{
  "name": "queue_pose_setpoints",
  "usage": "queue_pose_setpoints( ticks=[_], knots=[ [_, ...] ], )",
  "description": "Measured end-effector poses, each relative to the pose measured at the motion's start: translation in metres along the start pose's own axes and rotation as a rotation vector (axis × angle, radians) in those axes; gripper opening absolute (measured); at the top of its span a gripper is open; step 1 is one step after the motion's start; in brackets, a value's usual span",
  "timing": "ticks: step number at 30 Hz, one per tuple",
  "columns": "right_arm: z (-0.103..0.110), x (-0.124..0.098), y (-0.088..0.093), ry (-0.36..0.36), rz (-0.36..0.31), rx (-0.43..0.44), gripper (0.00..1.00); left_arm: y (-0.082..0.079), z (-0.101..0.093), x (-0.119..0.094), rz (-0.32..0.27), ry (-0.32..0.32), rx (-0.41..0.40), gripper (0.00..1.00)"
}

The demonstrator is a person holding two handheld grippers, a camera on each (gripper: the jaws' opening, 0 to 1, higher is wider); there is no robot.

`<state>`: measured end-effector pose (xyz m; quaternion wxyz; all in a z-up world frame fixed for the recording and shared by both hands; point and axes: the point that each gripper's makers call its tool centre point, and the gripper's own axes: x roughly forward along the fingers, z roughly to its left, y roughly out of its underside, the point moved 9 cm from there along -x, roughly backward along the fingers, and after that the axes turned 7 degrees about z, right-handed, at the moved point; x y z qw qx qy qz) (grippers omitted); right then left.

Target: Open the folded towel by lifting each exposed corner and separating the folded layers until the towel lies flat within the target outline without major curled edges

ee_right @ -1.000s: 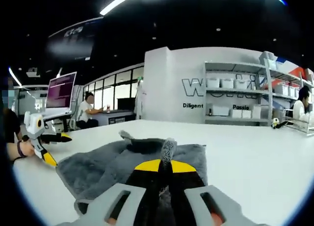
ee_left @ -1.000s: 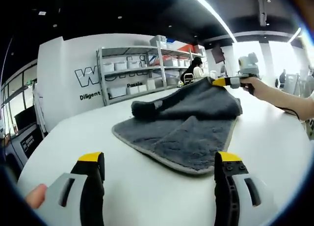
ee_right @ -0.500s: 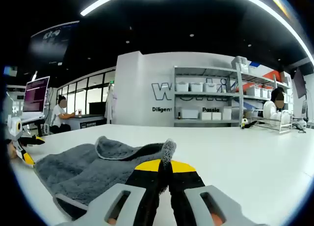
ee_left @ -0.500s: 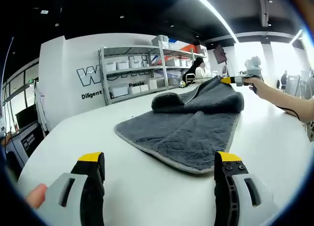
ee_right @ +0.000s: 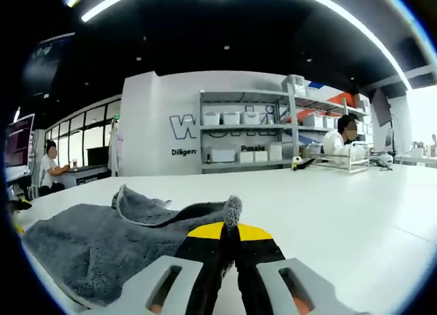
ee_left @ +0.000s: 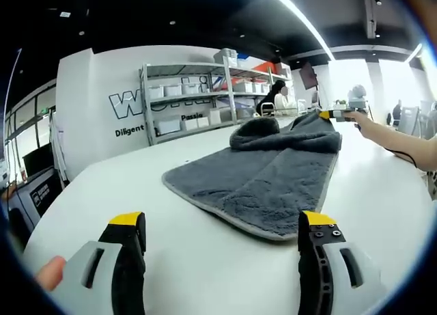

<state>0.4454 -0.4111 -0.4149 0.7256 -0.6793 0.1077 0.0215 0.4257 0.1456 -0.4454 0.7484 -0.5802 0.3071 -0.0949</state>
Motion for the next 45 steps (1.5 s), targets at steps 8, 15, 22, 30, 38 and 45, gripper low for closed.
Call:
queue_pose_setpoints(
  ticks=[8,15,22,30,38,45],
  knots=[
    [-0.02,0.007,0.011,0.06,0.064,-0.052,0.01,0.0,0.0,-0.001,0.001,0.0,0.002,0.91],
    [-0.032,0.006,0.015,0.073,0.096,-0.101,0.01,0.001,0.003,-0.002,-0.002,-0.009,-0.005,0.91],
    [-0.049,0.009,0.017,0.084,0.117,-0.14,0.01,0.001,0.0,-0.001,0.004,-0.003,0.01,0.91],
    [-0.074,0.012,0.019,0.105,0.138,-0.167,0.01,0.003,0.001,-0.001,0.009,-0.008,0.009,0.91],
    [-0.101,0.014,0.022,0.143,0.168,-0.198,0.01,0.004,0.001,-0.001,0.014,-0.011,0.012,0.91],
    [-0.118,0.014,0.025,0.176,0.197,-0.239,0.01,0.003,0.001,-0.002,0.011,-0.012,0.015,0.91]
  ],
)
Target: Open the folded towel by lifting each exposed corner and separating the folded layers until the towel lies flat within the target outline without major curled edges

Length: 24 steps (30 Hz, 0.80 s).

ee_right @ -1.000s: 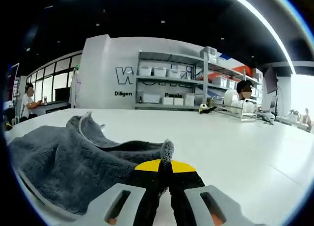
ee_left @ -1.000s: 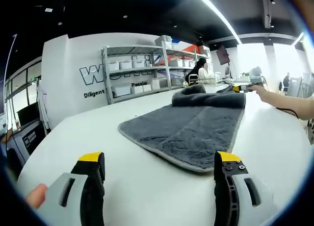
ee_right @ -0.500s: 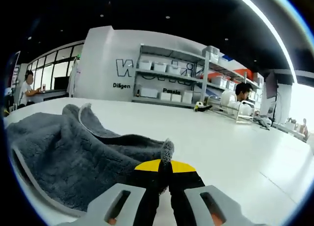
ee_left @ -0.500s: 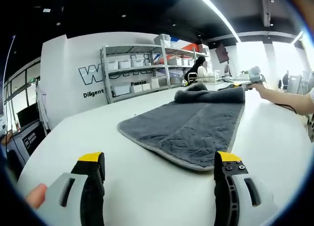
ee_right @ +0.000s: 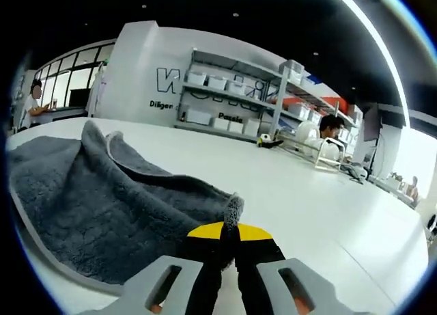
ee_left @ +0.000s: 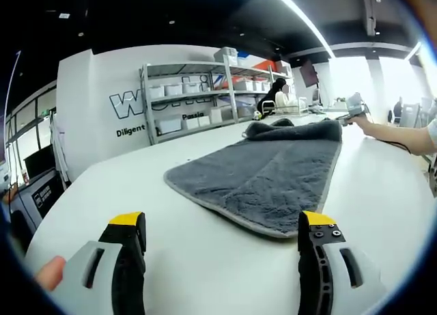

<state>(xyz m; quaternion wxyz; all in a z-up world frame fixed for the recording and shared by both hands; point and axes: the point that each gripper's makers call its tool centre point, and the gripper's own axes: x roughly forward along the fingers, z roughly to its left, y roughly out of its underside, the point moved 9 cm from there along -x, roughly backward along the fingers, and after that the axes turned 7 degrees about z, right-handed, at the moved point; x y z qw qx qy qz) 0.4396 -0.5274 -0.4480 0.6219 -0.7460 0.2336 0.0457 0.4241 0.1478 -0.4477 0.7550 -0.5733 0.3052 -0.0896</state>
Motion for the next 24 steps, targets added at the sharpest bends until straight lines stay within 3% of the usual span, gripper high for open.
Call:
queue_pose_setpoints(
  ticks=[24],
  knots=[
    [-0.043,-0.002,0.02,0.138,0.067,0.111,0.01,-0.002,0.001,-0.001,-0.007,-0.003,0.003,0.91]
  ],
)
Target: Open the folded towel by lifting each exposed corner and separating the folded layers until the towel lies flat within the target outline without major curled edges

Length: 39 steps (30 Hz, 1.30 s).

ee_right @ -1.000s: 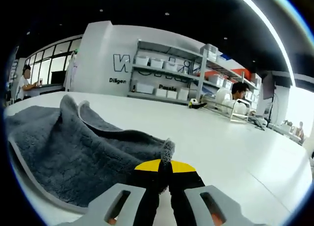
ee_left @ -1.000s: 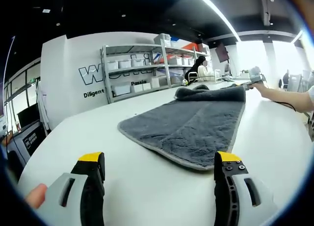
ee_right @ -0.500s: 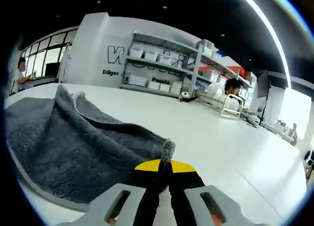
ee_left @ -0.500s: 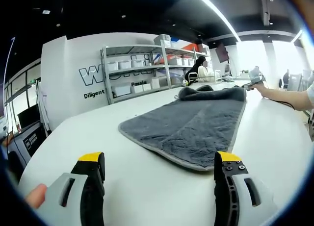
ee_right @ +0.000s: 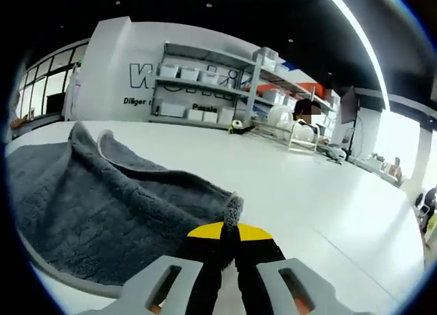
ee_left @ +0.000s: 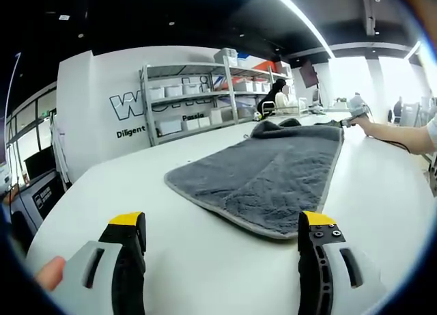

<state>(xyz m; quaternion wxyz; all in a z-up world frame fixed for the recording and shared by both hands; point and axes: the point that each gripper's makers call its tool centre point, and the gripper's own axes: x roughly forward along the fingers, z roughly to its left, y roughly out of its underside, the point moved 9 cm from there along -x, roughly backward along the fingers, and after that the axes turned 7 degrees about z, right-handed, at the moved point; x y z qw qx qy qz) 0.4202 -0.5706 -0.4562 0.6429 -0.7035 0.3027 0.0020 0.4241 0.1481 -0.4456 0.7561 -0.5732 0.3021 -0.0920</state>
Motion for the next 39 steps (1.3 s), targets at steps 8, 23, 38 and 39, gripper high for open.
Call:
queue_pose_setpoints(
  ticks=[8,23,38,39],
  knots=[
    [-0.017,-0.004,0.009,0.06,0.019,0.064,0.01,0.0,0.001,0.0,0.002,-0.006,0.003,0.91],
    [-0.027,-0.009,0.014,0.153,0.054,0.055,0.07,-0.001,0.003,-0.001,-0.001,-0.014,0.001,0.91],
    [-0.044,-0.027,-0.007,0.266,-0.078,0.097,0.33,-0.002,0.002,-0.001,-0.004,-0.011,0.008,0.91],
    [-0.043,-0.028,-0.01,0.264,-0.092,0.09,0.33,-0.002,0.002,-0.001,-0.005,-0.01,0.007,0.91]
  ],
)
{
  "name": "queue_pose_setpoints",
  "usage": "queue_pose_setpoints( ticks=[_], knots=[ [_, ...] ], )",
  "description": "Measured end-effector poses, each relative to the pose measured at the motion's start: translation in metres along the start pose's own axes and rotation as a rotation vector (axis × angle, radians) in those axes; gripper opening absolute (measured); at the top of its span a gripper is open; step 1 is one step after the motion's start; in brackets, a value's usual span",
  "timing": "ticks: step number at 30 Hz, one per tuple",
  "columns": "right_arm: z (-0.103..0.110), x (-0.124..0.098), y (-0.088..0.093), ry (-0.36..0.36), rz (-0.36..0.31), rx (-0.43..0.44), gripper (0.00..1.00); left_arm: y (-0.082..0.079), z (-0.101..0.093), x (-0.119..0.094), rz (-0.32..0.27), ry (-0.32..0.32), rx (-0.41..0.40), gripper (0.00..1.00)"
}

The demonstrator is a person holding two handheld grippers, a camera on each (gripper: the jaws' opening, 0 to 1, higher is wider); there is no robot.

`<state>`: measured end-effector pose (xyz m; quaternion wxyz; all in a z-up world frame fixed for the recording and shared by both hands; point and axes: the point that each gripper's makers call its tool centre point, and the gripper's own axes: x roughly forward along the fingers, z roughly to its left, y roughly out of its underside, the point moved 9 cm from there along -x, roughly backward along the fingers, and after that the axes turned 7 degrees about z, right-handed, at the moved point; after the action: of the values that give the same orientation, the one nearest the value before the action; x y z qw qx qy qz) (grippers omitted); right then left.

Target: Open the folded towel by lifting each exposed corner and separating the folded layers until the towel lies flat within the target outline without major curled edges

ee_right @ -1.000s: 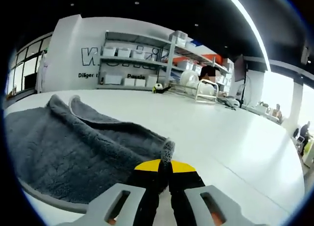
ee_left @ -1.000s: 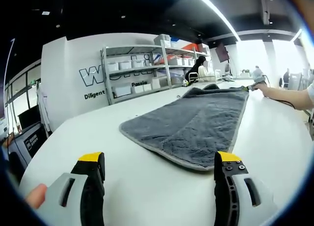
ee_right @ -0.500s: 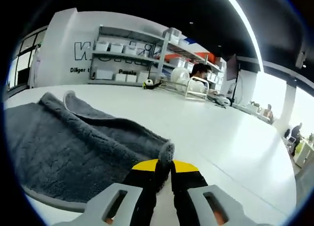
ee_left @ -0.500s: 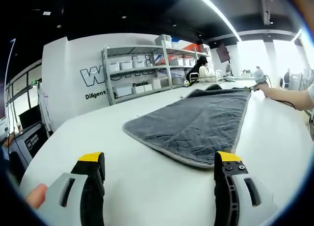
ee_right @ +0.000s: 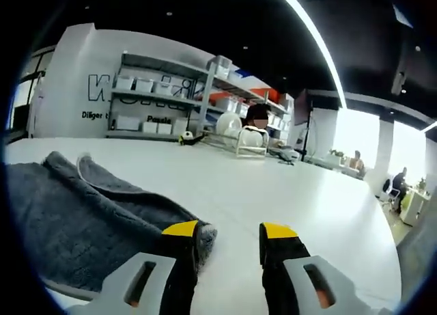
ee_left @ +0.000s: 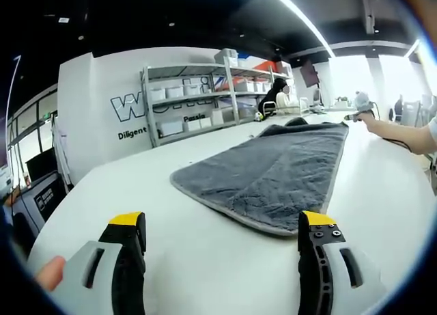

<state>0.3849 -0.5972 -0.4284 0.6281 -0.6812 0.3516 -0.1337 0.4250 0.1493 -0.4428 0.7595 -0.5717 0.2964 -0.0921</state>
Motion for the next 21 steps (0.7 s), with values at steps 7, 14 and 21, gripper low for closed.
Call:
queue_pose_setpoints(
  ticks=[7,14,21],
  knots=[
    [0.026,-0.01,-0.023,-0.161,-0.156,0.036,0.47,0.0,0.0,0.0,0.0,0.0,0.0,0.91],
    [0.065,-0.025,-0.041,-0.379,-0.283,0.001,0.73,0.001,-0.001,0.001,0.003,0.006,0.002,0.91],
    [0.116,-0.037,-0.046,-0.59,-0.317,-0.109,0.95,0.001,-0.001,0.0,-0.003,0.011,-0.015,0.91]
  ],
)
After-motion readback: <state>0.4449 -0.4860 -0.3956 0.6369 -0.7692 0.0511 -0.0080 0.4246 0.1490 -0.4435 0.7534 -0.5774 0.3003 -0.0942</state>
